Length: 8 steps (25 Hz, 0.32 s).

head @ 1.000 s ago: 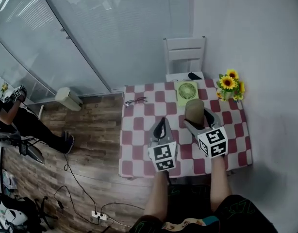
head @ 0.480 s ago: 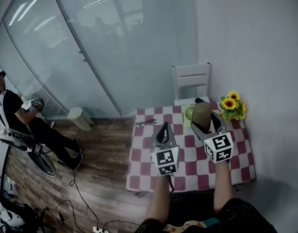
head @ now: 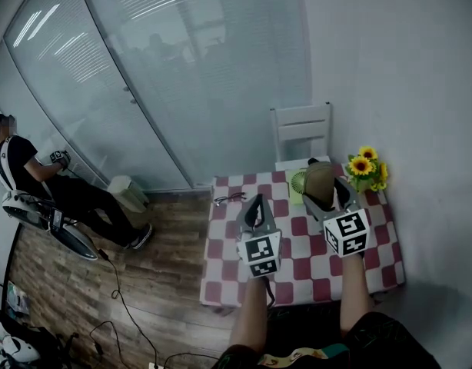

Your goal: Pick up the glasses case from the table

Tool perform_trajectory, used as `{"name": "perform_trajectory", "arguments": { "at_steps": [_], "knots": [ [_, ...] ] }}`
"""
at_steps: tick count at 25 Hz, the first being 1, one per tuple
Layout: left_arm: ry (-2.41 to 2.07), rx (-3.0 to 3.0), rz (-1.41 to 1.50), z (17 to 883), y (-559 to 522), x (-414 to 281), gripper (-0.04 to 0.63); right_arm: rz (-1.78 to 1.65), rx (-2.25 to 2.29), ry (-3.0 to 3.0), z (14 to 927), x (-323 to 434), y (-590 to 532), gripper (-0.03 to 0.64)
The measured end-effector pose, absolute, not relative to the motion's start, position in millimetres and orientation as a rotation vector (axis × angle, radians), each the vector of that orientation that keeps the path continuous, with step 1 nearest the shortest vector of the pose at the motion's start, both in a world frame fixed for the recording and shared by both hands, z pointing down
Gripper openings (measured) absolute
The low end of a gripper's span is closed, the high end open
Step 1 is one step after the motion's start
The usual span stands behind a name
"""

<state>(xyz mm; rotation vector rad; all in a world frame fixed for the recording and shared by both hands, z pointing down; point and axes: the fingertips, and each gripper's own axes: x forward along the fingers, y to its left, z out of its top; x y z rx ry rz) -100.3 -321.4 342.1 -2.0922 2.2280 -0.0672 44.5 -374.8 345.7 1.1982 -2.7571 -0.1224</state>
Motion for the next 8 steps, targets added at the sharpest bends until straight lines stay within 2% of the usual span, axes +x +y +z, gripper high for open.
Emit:
{"name": "perform_trajectory", "arguments": {
  "at_steps": [8],
  "knots": [
    [2.228,-2.097,-0.081,344.8,-325.0,-98.7,0.011,-0.146,1.182,-2.766,344.0,41.4,-376.7,0.371]
  ]
}}
